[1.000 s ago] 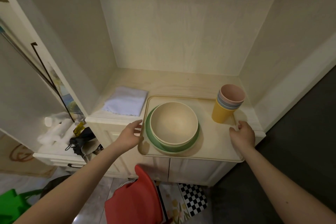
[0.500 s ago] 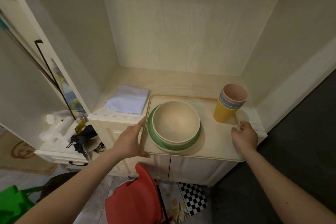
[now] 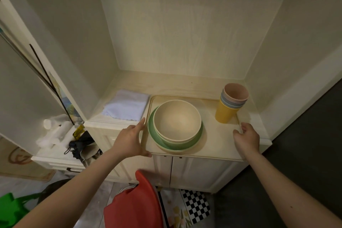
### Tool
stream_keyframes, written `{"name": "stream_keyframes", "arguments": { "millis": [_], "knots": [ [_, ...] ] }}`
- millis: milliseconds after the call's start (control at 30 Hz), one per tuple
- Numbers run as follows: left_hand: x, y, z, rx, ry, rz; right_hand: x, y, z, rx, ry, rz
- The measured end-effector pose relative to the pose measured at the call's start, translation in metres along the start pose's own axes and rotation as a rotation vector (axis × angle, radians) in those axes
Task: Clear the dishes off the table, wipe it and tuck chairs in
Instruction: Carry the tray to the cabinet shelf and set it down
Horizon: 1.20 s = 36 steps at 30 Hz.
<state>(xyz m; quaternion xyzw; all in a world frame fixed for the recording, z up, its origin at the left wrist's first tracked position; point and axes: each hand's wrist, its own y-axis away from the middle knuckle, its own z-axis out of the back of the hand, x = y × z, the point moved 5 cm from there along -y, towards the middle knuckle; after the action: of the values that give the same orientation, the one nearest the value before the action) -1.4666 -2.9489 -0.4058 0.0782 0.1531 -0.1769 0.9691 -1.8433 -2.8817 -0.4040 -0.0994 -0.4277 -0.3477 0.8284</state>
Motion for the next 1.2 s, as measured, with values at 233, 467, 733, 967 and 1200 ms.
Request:
{"name": "stream_keyframes", "arguments": {
  "millis": [233,467,733,967,1200],
  "knots": [
    [-0.003,-0.029,0.009,-0.162,0.042,0.061,0.015,-0.036,-0.004,0.004,-0.048,-0.011],
    [-0.004,-0.067,0.01,-0.188,0.105,0.172,0.019,-0.071,-0.011,-0.05,-0.099,-0.043],
    [-0.014,-0.108,0.004,-0.2,0.244,0.186,0.028,-0.119,-0.015,-0.035,-0.139,-0.072],
    [-0.025,-0.133,-0.004,-0.217,0.297,0.187,0.022,-0.136,-0.013,-0.019,-0.072,-0.067],
    [-0.034,-0.149,-0.004,-0.219,0.294,0.186,0.027,-0.15,-0.016,0.075,-0.041,-0.011]
  ]
}}
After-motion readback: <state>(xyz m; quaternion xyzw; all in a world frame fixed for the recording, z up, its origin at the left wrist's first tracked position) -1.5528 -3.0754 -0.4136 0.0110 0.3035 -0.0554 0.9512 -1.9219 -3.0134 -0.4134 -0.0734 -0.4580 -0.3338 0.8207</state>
